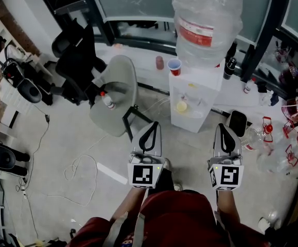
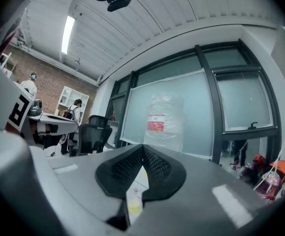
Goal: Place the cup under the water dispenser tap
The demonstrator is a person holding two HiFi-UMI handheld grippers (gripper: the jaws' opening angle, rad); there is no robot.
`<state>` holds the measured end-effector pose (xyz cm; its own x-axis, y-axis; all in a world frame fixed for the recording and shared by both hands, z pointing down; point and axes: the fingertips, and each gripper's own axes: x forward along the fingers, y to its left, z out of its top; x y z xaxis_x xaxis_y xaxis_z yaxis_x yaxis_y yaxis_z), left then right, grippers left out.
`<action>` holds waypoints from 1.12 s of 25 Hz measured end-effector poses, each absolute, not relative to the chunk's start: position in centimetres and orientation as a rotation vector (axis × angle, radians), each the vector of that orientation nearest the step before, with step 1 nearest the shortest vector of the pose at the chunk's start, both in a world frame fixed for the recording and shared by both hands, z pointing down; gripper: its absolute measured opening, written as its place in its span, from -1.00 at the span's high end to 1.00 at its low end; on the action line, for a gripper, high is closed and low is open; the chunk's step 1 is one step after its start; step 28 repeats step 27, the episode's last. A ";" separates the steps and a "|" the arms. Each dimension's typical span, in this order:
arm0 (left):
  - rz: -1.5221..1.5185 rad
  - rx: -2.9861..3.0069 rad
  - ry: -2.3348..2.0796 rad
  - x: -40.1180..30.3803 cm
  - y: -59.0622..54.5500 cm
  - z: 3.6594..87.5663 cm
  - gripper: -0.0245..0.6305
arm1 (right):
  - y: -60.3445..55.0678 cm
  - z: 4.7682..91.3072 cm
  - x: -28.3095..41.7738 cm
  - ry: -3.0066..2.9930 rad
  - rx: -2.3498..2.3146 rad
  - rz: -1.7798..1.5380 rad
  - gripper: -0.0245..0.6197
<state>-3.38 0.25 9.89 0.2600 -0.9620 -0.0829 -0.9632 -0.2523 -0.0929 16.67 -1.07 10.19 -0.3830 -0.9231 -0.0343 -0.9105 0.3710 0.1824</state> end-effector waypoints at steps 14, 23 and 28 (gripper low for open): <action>0.018 -2.377 1.867 -4.4 0.4 10.3 0.94 | -1.4 11.1 15.7 -2.522 1.659 -0.261 0.92; 0.027 -2.371 1.880 -4.7 0.4 10.2 0.94 | -1.5 11.2 15.3 -2.522 1.647 -0.271 0.92; 0.033 -2.360 1.876 -4.8 0.2 10.1 0.94 | -1.8 11.1 15.5 -2.513 1.655 -0.268 0.92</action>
